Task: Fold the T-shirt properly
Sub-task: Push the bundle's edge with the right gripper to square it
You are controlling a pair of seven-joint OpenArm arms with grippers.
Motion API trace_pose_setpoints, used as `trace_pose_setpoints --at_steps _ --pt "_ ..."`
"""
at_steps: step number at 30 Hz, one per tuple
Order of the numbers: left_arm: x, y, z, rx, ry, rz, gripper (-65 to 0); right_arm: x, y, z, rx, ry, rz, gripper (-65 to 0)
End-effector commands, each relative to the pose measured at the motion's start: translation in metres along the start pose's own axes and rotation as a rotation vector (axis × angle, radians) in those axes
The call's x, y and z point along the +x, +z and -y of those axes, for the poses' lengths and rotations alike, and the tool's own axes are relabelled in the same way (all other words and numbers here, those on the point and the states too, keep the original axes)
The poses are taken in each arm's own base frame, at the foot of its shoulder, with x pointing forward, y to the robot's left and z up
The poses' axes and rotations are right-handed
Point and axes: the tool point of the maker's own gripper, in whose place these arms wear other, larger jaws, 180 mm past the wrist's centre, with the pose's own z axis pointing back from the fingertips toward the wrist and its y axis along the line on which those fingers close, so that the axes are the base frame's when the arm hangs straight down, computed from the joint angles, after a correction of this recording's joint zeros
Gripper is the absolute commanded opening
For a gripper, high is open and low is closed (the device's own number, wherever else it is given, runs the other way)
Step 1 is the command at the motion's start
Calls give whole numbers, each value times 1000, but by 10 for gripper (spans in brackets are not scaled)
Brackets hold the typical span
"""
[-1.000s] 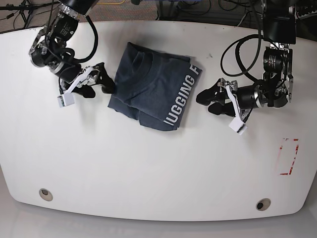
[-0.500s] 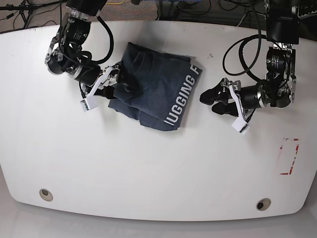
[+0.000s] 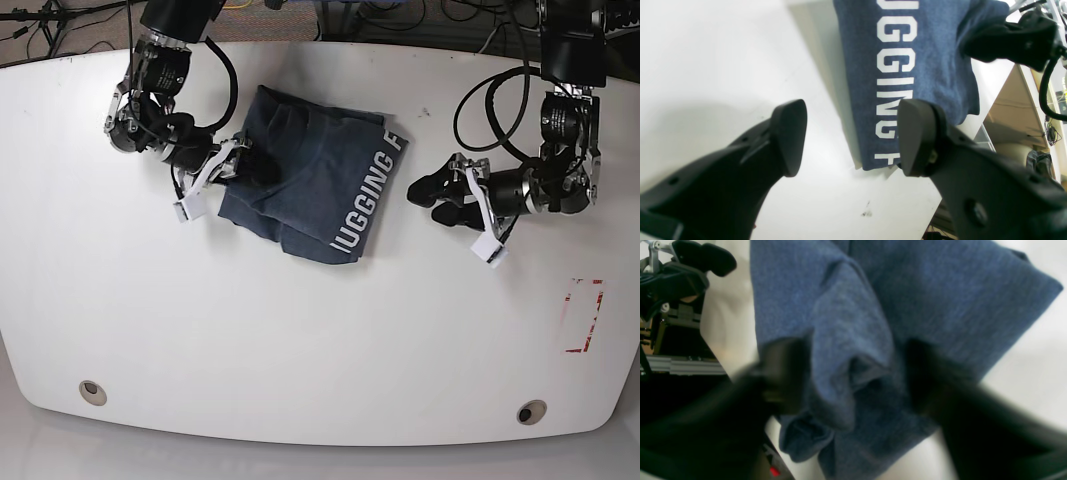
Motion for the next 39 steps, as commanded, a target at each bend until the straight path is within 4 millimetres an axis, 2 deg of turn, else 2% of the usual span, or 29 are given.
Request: trace_pose_setpoints --at_steps 1,3,4,11,16,24,31,39 --pt "17 6 2 -8 -27 47 -253 23 4 -8 22 41 69 -547" --pt "17 6 2 -8 -27 47 -253 24 6 -9 15 56 72 -642" --pt "17 6 2 -8 -25 47 -253 26 8 -10 14 63 74 -650" --pt "16 6 2 -8 -24 46 -253 36 23 -22 -19 164 67 -625" --pt "9 5 3 -10 -13 37 -253 55 39 -37 -51 273 106 -623" --pt "7 4 3 -11 -10 32 -253 68 50 -39 -43 326 119 -618" --pt "-2 4 -1 13 -17 2 -253 79 57 -31 -73 363 118 -618" --pt "-5 3 -4 33 -26 -17 -253 71 60 7 -127 312 36 -617"
